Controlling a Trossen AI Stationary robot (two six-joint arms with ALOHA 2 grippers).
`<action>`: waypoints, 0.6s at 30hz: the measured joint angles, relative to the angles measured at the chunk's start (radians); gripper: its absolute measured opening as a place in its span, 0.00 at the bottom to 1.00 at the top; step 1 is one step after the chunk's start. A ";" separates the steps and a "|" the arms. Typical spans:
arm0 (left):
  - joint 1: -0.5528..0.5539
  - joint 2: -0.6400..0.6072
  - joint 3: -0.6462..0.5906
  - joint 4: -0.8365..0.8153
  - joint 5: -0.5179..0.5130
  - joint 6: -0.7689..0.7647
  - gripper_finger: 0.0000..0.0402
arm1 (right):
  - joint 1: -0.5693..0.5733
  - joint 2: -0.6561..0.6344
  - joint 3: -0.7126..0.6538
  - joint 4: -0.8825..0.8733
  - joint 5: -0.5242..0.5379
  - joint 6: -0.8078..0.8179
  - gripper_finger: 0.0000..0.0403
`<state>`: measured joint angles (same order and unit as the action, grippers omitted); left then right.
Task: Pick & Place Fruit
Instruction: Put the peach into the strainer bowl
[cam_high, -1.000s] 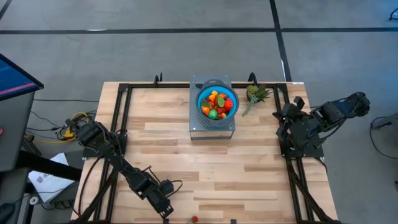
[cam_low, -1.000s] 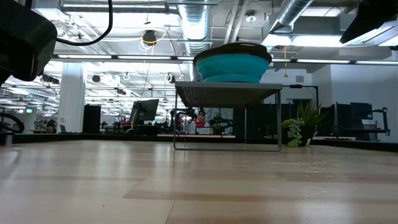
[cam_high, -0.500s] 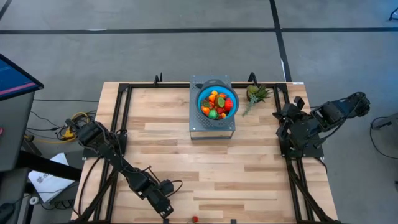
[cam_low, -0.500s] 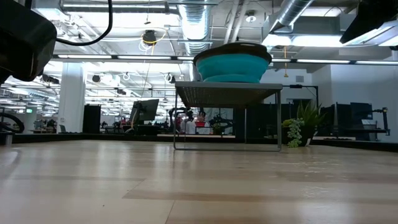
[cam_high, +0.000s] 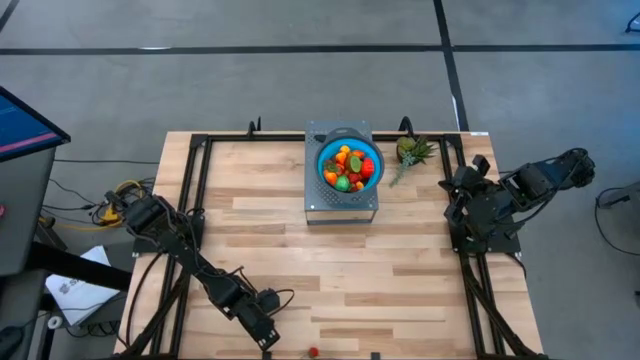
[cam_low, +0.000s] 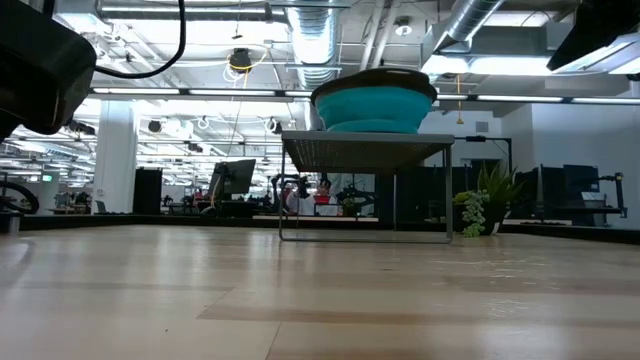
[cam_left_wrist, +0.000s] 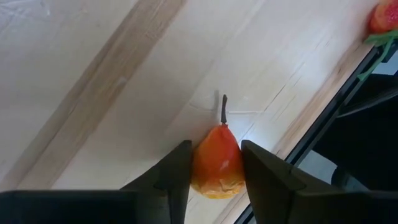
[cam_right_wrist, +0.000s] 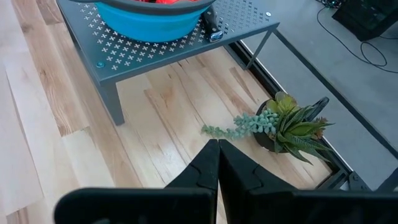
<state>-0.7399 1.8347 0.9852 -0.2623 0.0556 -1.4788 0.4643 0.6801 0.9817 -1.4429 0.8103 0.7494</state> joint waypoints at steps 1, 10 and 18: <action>0.001 0.000 0.000 0.000 0.001 0.000 0.31 | 0.000 0.000 0.000 -0.004 -0.001 0.000 0.00; 0.009 -0.014 -0.002 -0.001 -0.007 0.002 0.31 | 0.000 -0.001 0.000 -0.057 -0.032 0.003 0.00; 0.053 -0.024 -0.004 0.014 -0.021 0.009 0.31 | 0.000 -0.001 0.000 -0.084 -0.032 0.002 0.00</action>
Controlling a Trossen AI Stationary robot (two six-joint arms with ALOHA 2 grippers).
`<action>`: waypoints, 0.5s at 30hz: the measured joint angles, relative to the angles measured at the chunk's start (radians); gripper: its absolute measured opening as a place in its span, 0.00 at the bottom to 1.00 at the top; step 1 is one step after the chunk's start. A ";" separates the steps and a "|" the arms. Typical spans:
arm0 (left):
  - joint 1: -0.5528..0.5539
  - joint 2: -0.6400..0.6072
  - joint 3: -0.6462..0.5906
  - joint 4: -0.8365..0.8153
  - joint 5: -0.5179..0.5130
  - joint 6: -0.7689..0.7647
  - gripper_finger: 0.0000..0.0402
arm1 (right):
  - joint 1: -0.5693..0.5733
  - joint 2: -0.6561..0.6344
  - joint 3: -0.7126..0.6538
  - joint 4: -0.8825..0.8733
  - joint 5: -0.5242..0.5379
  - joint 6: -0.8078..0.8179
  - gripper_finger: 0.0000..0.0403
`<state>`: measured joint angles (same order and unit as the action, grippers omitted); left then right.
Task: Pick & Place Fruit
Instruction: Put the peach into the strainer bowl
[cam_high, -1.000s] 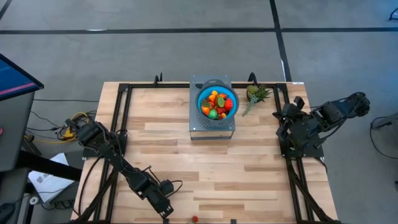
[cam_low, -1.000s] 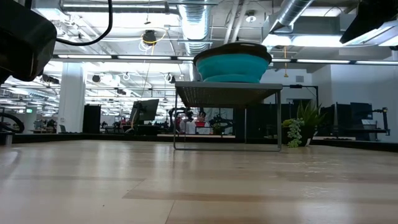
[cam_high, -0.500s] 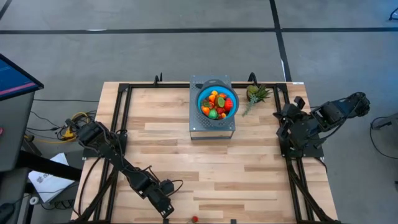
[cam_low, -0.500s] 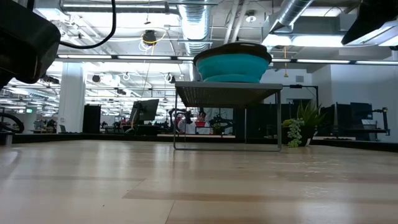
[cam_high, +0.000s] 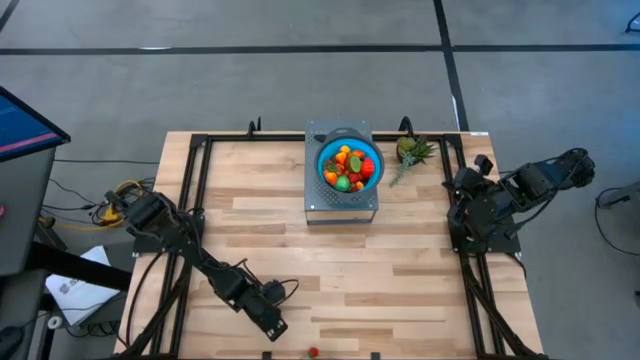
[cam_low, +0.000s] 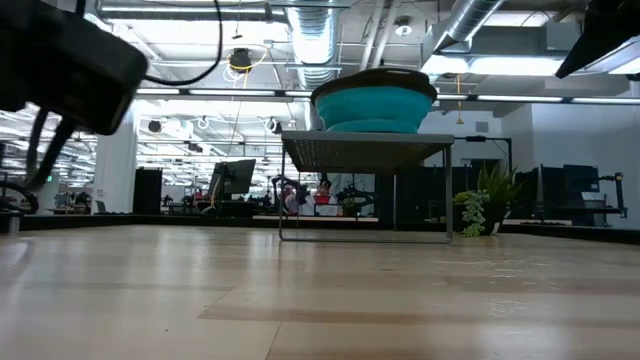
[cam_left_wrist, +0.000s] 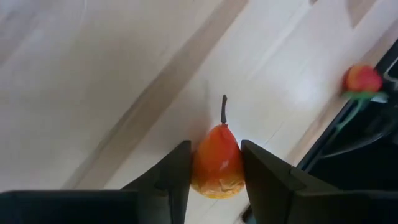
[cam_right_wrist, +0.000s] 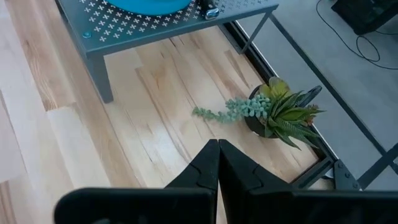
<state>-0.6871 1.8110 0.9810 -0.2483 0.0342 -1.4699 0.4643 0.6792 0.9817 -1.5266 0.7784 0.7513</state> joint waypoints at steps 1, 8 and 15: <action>0.008 -0.001 0.000 0.005 0.001 0.005 0.31 | 0.000 0.000 0.000 0.000 -0.002 0.000 0.00; 0.080 -0.012 0.002 0.074 0.001 0.103 0.30 | 0.000 0.000 0.000 -0.003 -0.022 -0.026 0.00; 0.168 -0.067 0.004 0.143 -0.095 0.194 0.30 | 0.000 -0.001 0.000 -0.008 -0.022 -0.030 0.00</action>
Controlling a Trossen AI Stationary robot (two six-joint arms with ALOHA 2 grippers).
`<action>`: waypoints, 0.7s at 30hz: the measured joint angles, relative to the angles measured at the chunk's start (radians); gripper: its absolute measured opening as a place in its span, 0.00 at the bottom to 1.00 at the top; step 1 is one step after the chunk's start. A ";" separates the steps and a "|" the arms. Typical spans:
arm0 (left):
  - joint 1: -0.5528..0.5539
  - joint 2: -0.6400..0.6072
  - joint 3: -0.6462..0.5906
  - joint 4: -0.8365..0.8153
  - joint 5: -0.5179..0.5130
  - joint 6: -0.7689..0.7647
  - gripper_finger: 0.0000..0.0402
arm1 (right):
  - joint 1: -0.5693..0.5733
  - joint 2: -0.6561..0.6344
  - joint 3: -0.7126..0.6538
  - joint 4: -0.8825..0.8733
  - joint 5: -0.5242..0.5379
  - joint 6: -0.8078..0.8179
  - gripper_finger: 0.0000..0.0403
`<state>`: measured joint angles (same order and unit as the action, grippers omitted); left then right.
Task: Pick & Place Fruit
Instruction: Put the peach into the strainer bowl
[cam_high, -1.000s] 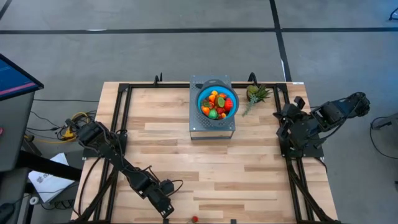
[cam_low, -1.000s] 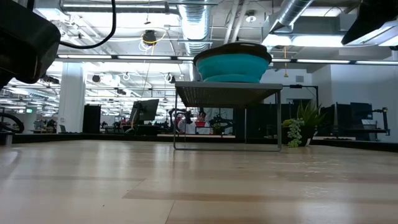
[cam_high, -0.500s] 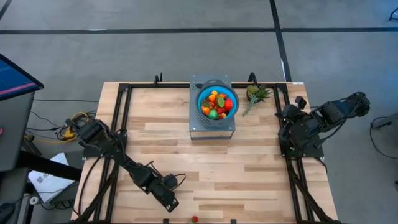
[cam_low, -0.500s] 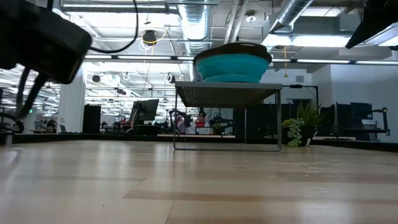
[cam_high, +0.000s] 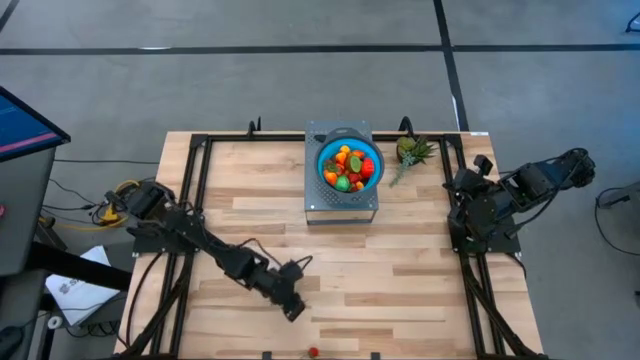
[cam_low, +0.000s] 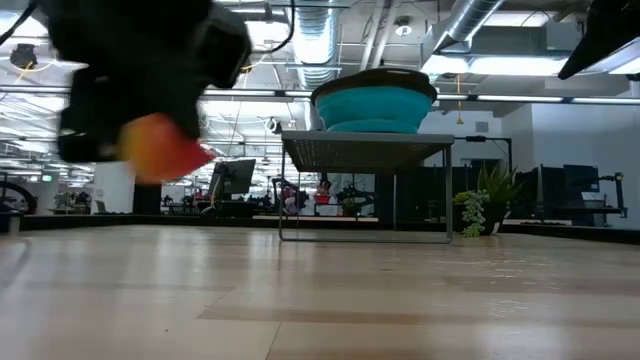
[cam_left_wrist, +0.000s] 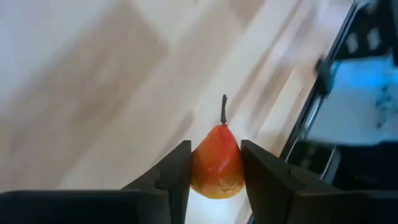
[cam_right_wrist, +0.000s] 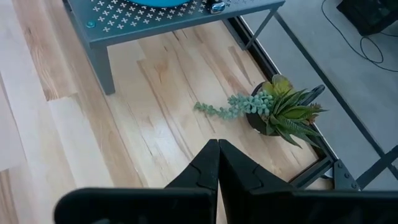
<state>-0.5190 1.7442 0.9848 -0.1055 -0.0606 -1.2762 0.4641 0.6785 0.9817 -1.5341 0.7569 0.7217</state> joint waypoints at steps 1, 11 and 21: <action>0.014 -0.011 0.000 0.002 -0.018 0.014 0.30 | 0.000 -0.001 0.000 0.001 0.000 -0.007 0.00; 0.164 -0.148 0.000 0.094 -0.176 0.178 0.30 | 0.000 -0.001 0.000 0.001 0.000 -0.022 0.00; 0.293 -0.212 0.000 0.304 -0.261 0.401 0.30 | 0.000 -0.001 0.000 0.003 0.000 -0.022 0.00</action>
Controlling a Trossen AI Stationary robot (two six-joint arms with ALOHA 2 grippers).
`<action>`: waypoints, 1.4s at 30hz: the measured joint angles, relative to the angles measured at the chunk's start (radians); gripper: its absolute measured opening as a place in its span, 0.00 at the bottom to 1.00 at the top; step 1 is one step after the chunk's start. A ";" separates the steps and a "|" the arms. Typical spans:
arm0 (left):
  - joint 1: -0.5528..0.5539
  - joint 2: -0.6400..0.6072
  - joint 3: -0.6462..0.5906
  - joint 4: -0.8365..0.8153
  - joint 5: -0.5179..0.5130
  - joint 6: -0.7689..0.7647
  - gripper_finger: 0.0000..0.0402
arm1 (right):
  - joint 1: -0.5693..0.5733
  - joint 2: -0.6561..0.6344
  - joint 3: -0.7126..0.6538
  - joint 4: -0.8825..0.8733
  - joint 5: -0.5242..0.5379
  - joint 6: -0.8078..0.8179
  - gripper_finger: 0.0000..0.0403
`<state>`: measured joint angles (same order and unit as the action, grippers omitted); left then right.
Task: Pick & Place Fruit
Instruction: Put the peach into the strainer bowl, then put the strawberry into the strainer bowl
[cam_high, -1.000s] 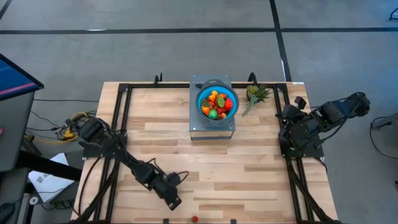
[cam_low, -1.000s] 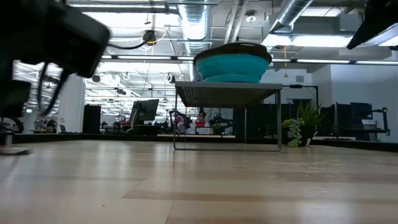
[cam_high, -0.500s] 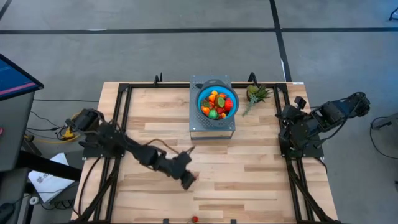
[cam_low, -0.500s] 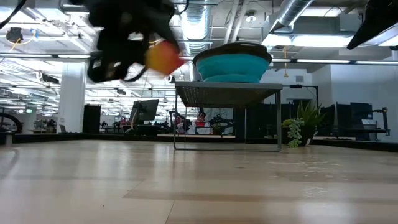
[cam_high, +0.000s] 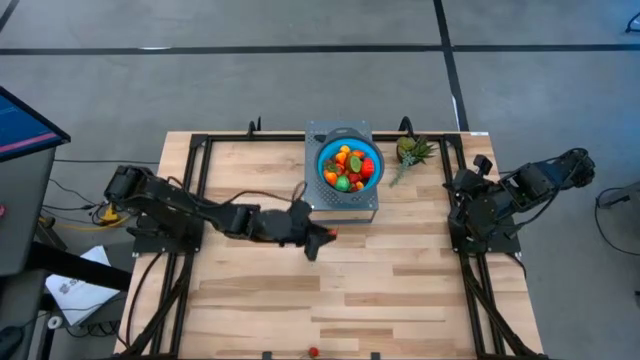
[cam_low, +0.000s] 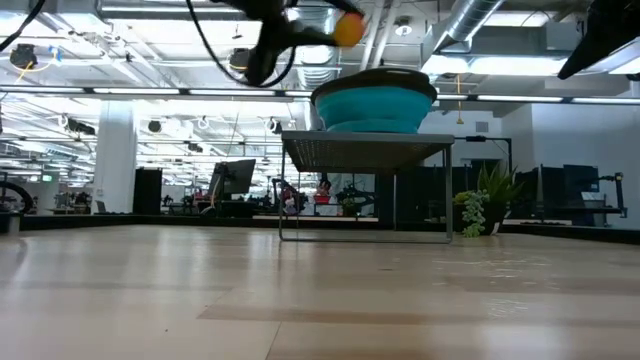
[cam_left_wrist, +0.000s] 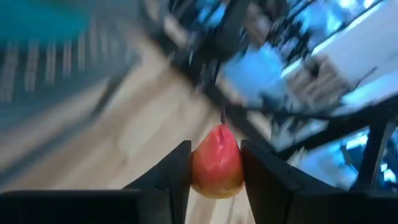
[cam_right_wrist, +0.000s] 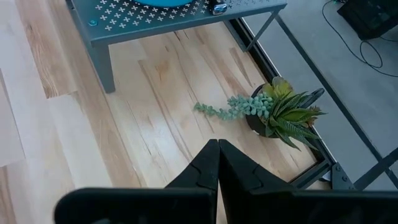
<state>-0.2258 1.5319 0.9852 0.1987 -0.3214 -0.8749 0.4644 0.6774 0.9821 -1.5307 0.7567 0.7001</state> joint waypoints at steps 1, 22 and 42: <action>0.012 -0.001 0.000 0.036 -0.014 0.022 0.30 | 0.000 0.000 0.000 0.001 0.000 0.004 0.00; 0.311 -0.001 0.001 0.363 -0.064 0.510 0.30 | 0.000 0.000 0.000 0.028 0.003 0.008 0.00; 0.359 0.000 0.001 0.362 -0.021 0.536 0.49 | 0.000 0.000 0.000 0.031 0.003 0.008 0.00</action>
<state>0.1329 1.5322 0.9859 0.5606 -0.3424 -0.3393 0.4644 0.6777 0.9821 -1.5000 0.7601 0.7080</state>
